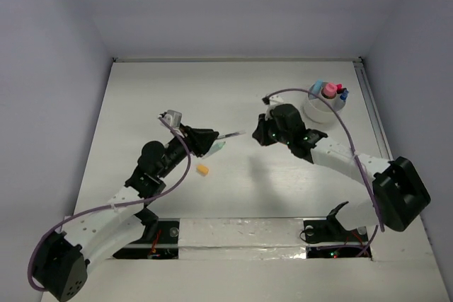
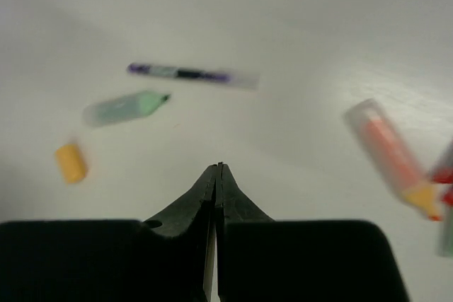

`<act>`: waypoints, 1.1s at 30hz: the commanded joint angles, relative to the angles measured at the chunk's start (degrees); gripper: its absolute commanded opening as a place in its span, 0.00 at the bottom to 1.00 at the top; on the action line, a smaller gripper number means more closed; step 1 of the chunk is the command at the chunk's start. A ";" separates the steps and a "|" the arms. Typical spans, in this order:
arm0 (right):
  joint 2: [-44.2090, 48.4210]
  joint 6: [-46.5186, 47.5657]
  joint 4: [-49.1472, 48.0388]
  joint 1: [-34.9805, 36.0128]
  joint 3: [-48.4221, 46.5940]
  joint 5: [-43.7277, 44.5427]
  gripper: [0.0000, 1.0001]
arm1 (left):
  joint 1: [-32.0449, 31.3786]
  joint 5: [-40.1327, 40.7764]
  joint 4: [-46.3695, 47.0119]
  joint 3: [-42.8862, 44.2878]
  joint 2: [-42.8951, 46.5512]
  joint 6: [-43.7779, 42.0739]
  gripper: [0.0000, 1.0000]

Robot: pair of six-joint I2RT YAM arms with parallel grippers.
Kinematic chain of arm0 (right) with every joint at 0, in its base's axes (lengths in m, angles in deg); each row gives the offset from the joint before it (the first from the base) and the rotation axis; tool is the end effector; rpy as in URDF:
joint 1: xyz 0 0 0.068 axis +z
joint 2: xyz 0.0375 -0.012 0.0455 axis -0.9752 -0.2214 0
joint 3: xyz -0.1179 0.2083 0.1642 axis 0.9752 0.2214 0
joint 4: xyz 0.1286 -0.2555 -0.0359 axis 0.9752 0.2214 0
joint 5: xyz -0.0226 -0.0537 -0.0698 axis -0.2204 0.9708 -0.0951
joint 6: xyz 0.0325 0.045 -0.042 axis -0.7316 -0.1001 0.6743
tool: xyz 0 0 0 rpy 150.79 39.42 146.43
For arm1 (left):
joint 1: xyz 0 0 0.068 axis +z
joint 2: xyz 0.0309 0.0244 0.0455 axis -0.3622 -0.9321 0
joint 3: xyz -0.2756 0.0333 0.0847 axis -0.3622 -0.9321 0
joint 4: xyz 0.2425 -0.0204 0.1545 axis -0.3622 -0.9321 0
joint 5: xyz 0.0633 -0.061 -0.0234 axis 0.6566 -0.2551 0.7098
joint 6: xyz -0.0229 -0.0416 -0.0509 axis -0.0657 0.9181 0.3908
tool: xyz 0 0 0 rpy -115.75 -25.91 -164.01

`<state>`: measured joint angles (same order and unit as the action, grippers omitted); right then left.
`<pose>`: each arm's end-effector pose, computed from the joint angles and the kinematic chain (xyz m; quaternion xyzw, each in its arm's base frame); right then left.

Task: Sort the stationery into containers
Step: Pick up the pen from the center of the board.

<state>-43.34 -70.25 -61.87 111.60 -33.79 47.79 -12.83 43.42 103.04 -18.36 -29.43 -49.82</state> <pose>0.2843 0.1941 0.2392 -0.1204 0.8672 0.2116 0.4343 0.1799 -0.1368 0.2738 0.1144 0.6312 -0.4605 0.6136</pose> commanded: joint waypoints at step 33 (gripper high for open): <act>-15.27 2.87 15.17 6.95 -16.43 16.98 0.69 | -0.21 16.05 -4.69 -3.20 14.05 -0.06 0.34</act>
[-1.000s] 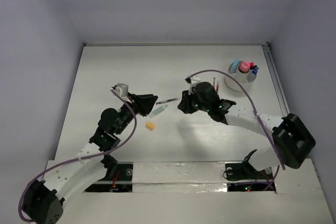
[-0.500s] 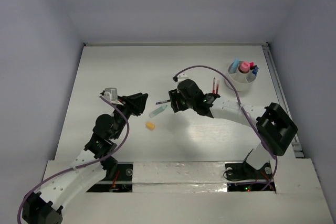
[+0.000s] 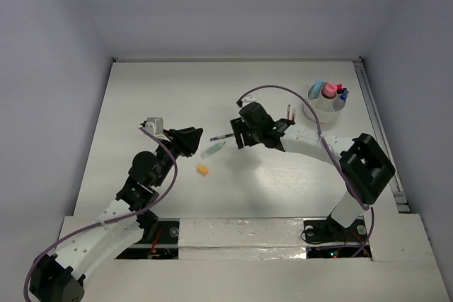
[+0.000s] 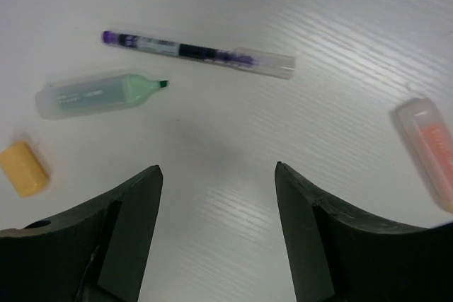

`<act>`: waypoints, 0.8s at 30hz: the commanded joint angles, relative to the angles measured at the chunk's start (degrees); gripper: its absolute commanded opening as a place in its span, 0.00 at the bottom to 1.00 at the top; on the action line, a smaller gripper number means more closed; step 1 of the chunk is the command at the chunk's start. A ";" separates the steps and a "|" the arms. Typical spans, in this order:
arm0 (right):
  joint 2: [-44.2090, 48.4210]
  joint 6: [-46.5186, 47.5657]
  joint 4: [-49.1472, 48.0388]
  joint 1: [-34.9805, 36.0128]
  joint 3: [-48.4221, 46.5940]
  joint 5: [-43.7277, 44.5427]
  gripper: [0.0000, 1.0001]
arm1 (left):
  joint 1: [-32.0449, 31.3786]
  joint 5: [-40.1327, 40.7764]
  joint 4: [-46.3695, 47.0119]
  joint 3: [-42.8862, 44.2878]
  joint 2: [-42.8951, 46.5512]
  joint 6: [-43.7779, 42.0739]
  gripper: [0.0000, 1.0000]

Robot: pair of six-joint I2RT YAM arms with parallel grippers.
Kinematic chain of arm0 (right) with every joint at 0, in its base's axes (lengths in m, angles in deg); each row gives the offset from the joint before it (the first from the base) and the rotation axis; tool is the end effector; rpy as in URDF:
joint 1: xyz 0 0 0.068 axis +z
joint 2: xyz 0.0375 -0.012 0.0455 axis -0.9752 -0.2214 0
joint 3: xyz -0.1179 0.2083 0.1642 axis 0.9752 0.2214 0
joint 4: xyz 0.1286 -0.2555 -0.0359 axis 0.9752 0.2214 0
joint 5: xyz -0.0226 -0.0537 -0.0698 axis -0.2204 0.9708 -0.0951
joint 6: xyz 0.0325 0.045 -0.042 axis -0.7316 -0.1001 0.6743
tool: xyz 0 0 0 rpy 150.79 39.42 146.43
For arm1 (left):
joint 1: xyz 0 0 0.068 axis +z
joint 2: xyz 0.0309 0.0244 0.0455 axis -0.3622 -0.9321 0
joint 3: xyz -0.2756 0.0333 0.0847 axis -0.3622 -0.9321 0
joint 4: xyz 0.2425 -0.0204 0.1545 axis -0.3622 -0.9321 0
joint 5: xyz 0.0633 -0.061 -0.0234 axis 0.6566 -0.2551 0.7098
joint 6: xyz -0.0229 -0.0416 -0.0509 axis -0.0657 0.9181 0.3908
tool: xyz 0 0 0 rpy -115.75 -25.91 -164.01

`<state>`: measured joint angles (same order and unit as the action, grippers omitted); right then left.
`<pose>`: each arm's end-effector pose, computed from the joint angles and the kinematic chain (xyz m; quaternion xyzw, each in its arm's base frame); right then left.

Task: Sort the stationery into containers
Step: Pick up the pen from the center of the board.

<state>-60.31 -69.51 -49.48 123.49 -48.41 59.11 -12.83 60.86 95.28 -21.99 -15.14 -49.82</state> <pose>0.2859 0.2823 0.2070 -0.1928 0.9059 0.1122 0.3600 0.1589 -0.1020 0.2779 -0.0036 0.6203 -0.3888 0.6812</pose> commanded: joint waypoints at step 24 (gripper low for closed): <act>-5.94 21.91 5.32 -22.11 -2.42 -9.55 0.71 | -0.21 -4.21 5.53 0.43 -3.59 0.82 0.34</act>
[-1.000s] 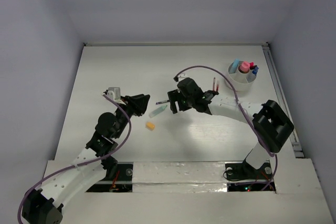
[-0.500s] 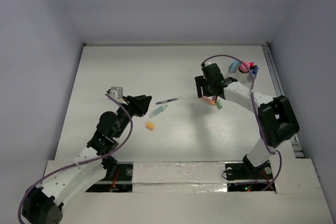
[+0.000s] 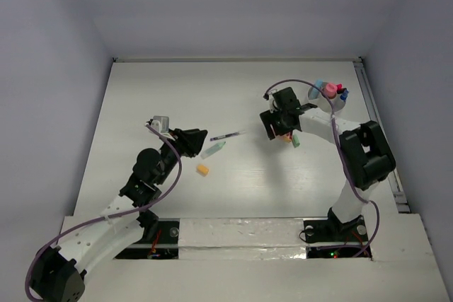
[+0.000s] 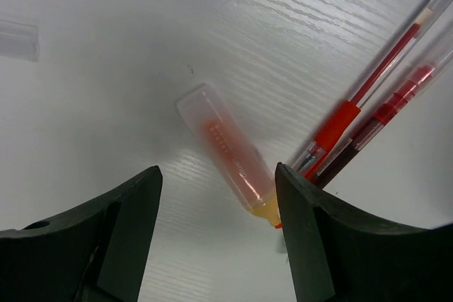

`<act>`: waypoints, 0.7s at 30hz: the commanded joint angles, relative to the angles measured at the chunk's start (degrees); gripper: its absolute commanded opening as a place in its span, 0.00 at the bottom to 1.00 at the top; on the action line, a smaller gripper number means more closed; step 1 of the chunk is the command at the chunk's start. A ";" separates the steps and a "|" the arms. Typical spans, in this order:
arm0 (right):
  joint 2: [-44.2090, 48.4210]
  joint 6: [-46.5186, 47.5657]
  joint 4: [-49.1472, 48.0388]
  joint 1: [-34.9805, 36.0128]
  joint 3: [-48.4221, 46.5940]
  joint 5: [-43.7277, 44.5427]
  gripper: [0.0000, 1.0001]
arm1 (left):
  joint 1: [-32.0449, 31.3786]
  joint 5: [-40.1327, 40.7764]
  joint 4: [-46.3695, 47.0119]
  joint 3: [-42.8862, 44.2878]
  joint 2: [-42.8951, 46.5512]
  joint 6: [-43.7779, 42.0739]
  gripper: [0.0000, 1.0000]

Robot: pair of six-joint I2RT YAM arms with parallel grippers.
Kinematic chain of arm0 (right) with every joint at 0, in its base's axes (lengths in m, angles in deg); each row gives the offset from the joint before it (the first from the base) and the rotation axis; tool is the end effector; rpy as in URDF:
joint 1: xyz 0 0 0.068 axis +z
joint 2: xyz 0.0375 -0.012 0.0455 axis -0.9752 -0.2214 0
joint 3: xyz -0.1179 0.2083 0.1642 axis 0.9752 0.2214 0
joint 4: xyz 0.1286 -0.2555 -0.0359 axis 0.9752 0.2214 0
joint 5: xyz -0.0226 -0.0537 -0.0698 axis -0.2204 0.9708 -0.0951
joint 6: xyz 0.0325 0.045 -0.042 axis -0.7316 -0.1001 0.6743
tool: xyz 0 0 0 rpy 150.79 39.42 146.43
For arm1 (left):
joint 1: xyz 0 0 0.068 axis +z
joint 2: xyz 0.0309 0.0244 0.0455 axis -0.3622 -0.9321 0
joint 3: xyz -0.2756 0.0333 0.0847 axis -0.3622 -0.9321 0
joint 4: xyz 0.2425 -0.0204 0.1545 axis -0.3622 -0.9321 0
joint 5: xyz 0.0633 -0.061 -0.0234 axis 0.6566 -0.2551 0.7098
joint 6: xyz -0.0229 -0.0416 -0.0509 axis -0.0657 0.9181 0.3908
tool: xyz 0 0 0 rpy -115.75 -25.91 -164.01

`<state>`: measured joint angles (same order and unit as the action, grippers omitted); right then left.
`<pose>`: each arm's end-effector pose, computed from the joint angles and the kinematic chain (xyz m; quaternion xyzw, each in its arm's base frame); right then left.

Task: Sort the stationery into containers
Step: Pick up the pen from the center of the board.

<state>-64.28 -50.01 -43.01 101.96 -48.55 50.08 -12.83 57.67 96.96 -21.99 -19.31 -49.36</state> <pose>0.3612 0.1636 0.1717 -0.2146 0.9349 0.0335 0.2806 0.1663 -0.1107 0.2690 0.0166 0.6368 -0.3992 0.6595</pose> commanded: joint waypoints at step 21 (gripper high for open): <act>-0.74 0.83 0.96 -1.20 -1.32 -12.65 0.02 | -0.21 -4.43 5.24 0.69 -0.99 0.98 0.37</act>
<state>-67.65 -49.12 -42.24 100.47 -49.83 39.26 -12.83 55.95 97.77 -21.99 -19.49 -49.16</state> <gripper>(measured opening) 0.340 0.361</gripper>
